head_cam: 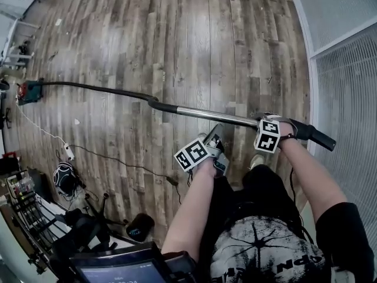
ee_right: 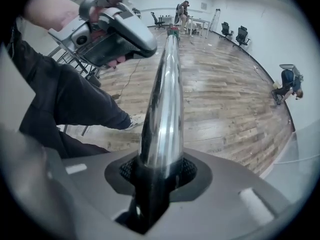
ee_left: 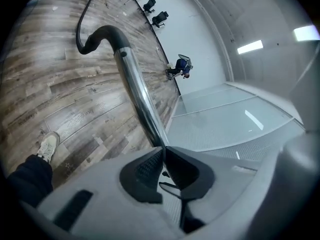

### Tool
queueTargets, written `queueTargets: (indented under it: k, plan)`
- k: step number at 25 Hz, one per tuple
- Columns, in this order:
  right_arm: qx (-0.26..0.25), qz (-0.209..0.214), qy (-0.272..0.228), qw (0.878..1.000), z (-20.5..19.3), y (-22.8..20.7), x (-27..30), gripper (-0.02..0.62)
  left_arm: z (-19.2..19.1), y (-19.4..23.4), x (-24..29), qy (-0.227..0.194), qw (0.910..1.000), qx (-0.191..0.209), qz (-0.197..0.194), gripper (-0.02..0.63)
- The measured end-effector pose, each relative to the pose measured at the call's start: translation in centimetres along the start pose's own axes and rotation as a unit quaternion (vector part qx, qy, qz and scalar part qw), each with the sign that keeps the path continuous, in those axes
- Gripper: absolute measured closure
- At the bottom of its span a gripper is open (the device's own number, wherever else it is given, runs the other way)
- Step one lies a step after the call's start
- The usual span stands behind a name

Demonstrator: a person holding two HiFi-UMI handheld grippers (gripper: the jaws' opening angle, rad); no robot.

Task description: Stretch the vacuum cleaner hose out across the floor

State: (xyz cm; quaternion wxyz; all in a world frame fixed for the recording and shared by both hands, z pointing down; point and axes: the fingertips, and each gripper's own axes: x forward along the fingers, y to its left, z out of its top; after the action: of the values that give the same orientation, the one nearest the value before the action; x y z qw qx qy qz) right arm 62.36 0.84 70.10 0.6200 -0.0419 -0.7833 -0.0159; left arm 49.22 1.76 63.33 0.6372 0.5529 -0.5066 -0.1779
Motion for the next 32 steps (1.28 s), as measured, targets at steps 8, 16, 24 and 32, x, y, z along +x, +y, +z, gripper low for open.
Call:
queueTargets:
  k: [8,16,24,32]
  plan:
    - [0.005,-0.002,0.011,1.0,-3.9,-2.1,7.2,0.476,-2.8,1.7,5.4,0.068,0.9911,0.112,-0.022,0.606]
    - [0.01,-0.007,0.011,1.0,-7.7,-3.7,15.1,0.476,-0.9,7.1,8.3,0.08,0.9768,0.197,-0.024,0.606]
    - [0.017,-0.002,0.002,1.0,-11.1,-2.6,20.4,0.476,-2.2,12.3,9.7,0.088,0.9736,0.211,-0.008,0.606]
    - [0.0,-0.022,-0.001,1.0,-15.0,-4.8,29.0,0.474,-2.3,18.0,14.7,0.082,0.9564,0.28,-0.015,0.606]
